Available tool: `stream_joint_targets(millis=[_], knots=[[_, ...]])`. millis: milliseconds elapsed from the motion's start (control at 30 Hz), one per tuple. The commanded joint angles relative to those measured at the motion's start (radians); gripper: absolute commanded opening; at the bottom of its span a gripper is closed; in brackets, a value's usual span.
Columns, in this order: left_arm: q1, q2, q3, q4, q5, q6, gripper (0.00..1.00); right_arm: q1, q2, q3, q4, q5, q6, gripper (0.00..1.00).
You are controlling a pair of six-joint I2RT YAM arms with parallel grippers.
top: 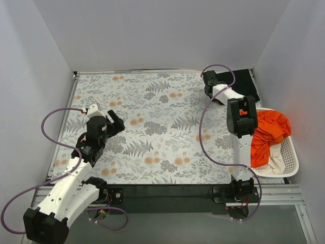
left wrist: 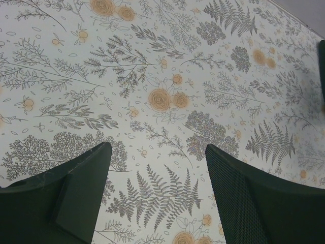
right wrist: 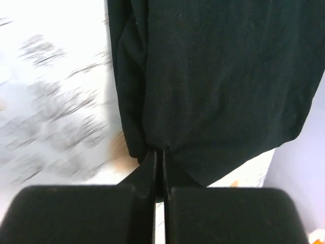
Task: Fold and stack the t-shirts
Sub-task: Neatly place the folded tshirt to the corner
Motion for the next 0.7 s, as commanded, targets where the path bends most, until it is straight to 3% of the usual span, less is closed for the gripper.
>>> stream_joint_targets(millis=[0,600,667], knots=[[0.005,0.003,-0.008,0.007,-0.009,0.013,0.69,-0.020,0.036,0.076,0.009,0.036,-0.054,0.01],[0.005,0.014,-0.011,0.008,-0.015,0.015,0.69,-0.060,0.114,0.182,0.009,0.096,-0.006,0.01],[0.007,0.015,-0.008,0.010,-0.016,0.015,0.69,-0.060,0.108,0.175,0.003,0.082,0.007,0.10]])
